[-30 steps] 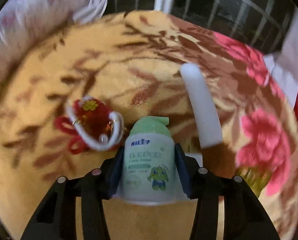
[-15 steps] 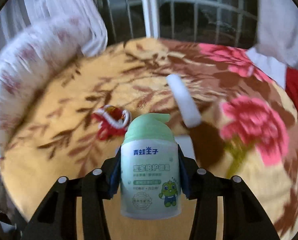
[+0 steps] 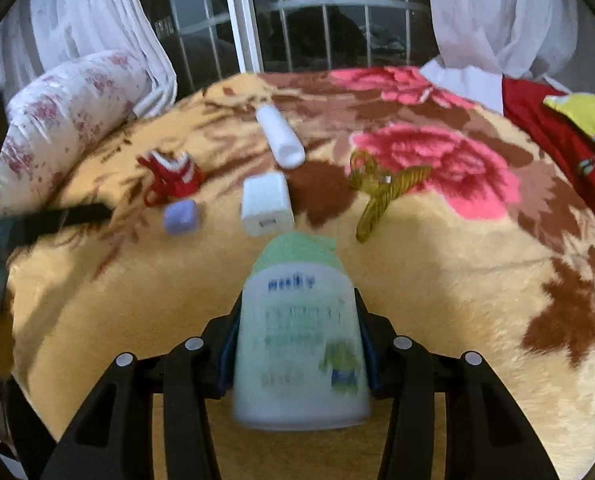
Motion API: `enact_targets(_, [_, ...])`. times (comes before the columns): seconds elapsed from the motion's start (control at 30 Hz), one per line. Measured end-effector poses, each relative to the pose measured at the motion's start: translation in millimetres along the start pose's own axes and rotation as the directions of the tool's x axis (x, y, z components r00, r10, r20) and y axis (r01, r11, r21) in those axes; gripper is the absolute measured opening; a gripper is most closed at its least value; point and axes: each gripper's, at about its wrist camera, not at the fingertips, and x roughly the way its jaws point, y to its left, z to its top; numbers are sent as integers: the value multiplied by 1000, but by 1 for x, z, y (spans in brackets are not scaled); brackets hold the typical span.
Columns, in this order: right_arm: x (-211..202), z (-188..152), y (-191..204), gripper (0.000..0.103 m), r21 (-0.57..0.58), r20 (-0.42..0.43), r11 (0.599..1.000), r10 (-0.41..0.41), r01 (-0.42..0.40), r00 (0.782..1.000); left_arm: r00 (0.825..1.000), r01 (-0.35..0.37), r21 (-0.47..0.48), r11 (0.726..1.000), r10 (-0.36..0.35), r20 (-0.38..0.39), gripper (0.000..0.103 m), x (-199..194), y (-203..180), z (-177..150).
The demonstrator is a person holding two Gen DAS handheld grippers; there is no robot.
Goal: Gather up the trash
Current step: 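Grasp the red-white pipe-cleaner ornament with the left gripper while the right holds the lotion bottle, then lower the lotion bottle and ornament into the orange bucket and open both grippers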
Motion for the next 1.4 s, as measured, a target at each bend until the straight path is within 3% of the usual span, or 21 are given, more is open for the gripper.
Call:
enact_targets(0.3, [4,-10,-4,46,13,24,1000,17,-17,1000,993,-100,-23,995,99,-61,90,64,13,37])
enact_targets(0.4, [4,-10,-4,46,8,28,1000,15,-15,999,992,-123,-16,992,122,-43,90,72,13,41])
enact_targets(0.43, [5,-9,-4,46,8,29,1000,15,-16,999,991,-127,-11,992,126,-43,81,76,13,42])
enact_targets(0.47, [5,-9,-4,46,8,29,1000,16,-16,999,990,-128,-7,992,128,-53,65,80,13,43])
enact_targets(0.53, [5,-10,-4,46,8,30,1000,15,-16,999,987,-149,-4,989,149,-54,59,86,14,43])
enact_targets(0.57, [5,-10,-4,46,8,31,1000,15,-15,999,986,-161,2,987,161,-44,49,86,13,44])
enact_targets(0.7, [6,-10,-4,46,6,34,1000,13,-13,999,974,-223,50,973,224,-18,43,84,2,40])
enact_targets(0.83, [6,-10,-3,46,4,38,1000,9,-9,999,957,-288,41,957,286,50,38,66,-1,35])
enact_targets(1.07, [4,-9,-4,45,20,43,1000,12,-12,999,947,-287,14,958,281,154,38,0,-4,10])
enact_targets(1.27, [-7,-2,0,45,56,22,998,-7,5,1000,947,-273,25,962,264,183,38,-47,-12,-26])
enact_targets(1.4, [-24,2,12,45,64,35,998,25,-28,999,958,-227,20,974,219,185,38,-72,-13,-53])
